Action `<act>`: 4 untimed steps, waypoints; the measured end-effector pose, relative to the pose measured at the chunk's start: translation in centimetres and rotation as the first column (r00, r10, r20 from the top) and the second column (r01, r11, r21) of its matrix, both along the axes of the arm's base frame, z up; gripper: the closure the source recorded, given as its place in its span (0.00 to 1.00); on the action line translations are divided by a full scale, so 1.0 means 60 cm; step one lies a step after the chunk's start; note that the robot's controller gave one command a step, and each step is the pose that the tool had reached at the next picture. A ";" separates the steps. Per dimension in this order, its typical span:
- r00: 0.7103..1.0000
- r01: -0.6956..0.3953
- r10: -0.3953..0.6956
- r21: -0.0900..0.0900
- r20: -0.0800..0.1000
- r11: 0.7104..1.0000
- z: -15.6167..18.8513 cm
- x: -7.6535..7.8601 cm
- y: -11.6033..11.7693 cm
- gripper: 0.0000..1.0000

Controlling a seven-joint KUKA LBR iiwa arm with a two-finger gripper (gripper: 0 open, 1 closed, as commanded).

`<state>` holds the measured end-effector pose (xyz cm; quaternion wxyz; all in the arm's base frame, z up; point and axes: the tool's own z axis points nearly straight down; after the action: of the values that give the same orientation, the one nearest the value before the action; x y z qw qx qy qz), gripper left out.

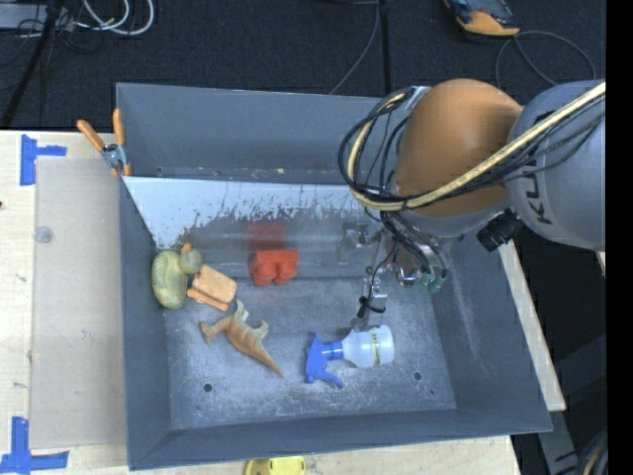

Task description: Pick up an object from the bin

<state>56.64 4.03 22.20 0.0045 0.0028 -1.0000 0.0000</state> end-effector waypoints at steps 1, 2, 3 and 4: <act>1.000 0.001 -0.001 0.000 0.007 1.000 0.007 0.002 0.000 0.00; 0.999 -0.053 0.053 0.001 0.012 0.999 -0.044 -0.047 -0.022 0.00; 0.994 -0.109 0.109 0.000 0.008 0.994 -0.146 -0.063 -0.019 0.00; 0.998 -0.065 0.065 0.002 0.009 0.998 -0.232 -0.059 -0.044 1.00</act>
Offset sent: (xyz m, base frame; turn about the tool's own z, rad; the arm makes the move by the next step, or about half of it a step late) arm -0.0805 -0.0407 -0.0842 -0.1391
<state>53.12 1.38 8.28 0.0003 0.0354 -0.9994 -0.0009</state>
